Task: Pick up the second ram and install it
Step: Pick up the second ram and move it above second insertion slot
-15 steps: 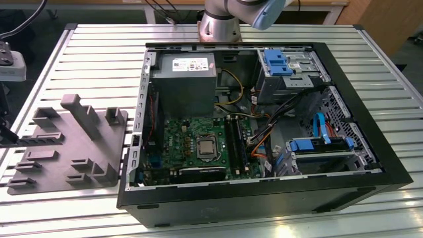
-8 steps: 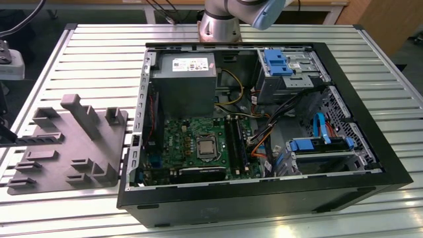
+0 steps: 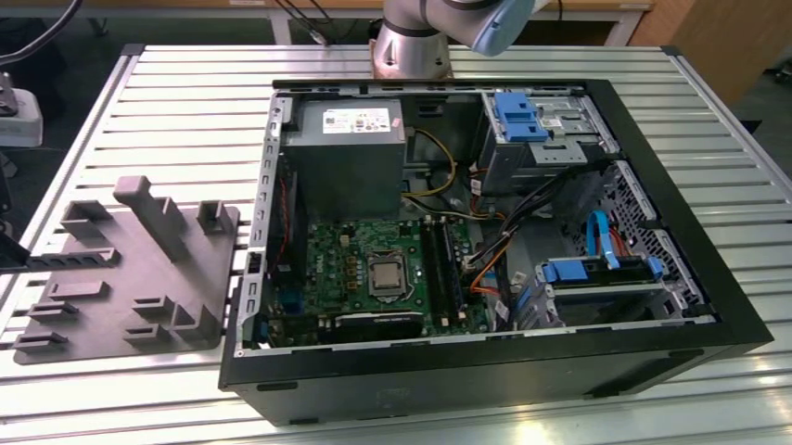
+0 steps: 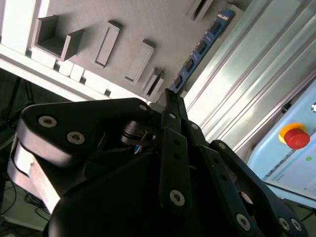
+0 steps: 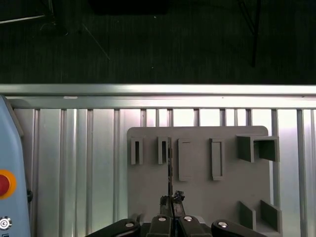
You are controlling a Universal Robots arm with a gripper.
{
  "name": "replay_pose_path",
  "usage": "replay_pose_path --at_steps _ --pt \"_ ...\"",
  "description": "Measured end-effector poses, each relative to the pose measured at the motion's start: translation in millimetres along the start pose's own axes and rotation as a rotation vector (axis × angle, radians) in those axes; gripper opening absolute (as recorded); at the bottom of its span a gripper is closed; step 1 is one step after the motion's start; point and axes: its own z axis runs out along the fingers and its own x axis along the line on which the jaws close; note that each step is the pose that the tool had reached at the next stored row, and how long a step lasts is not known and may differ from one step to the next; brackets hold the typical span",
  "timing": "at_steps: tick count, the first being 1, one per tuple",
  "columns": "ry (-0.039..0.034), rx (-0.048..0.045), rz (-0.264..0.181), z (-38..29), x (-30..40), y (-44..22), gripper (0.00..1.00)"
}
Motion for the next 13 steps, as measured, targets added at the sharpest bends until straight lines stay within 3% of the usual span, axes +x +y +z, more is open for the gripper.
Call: replay_pose_path --at_steps 13 --pt "0.0000 0.0015 0.000 -4.3 -0.1 1.5 0.12"
